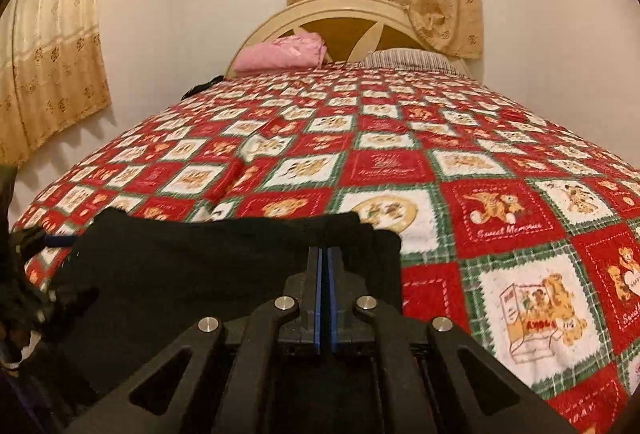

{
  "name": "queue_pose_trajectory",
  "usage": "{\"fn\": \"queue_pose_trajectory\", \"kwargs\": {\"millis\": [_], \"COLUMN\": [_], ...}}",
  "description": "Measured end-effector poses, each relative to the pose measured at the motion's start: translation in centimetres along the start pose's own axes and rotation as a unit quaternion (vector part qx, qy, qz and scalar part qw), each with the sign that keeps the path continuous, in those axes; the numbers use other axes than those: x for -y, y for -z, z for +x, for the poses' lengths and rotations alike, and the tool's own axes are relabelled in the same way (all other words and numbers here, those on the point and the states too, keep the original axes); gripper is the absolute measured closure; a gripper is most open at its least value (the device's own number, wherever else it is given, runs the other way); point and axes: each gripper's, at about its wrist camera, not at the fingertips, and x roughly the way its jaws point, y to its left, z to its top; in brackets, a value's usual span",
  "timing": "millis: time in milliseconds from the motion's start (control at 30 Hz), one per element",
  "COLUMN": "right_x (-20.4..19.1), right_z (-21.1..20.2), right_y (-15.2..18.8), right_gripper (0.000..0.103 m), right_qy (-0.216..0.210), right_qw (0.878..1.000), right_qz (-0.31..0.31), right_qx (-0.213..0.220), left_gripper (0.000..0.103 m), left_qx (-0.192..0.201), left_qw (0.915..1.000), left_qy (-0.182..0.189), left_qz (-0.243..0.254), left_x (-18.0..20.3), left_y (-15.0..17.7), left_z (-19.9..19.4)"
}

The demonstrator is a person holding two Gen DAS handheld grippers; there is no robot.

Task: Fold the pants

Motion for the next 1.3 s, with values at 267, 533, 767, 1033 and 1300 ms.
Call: {"fn": "queue_pose_trajectory", "kwargs": {"millis": [267,533,767,1033,1300], "right_x": [0.4,-0.9,0.5,0.6,0.9], "right_z": [-2.2,-3.1,-3.3,-3.4,-3.3], "right_y": [-0.1,1.3,1.4,1.5,1.6], "right_gripper": [0.098,0.098,0.098,0.098,0.098], "right_qy": [-0.029,-0.019,-0.049,-0.053,-0.062], "right_qw": [0.998,1.000,0.998,0.998,0.997], "right_qz": [0.037,-0.010,0.034,0.041,0.052], "right_qx": [0.030,0.018,0.017,0.017,0.017], "left_gripper": [0.000,0.000,0.000,0.003,0.006], "left_qx": [0.037,0.015,0.006,0.037,0.089], "left_qw": [0.9942,0.9966,0.9901,0.9881,0.9917], "left_qy": [-0.019,0.003,-0.002,-0.099,-0.084], "left_qz": [-0.099,0.081,0.140,0.113,0.038], "left_x": [-6.5,-1.4,2.6,1.3,0.3], "left_y": [0.0,5.0,6.6,5.3,5.1], "left_z": [-5.5,-7.8,-5.5,-4.4,-6.4]}}
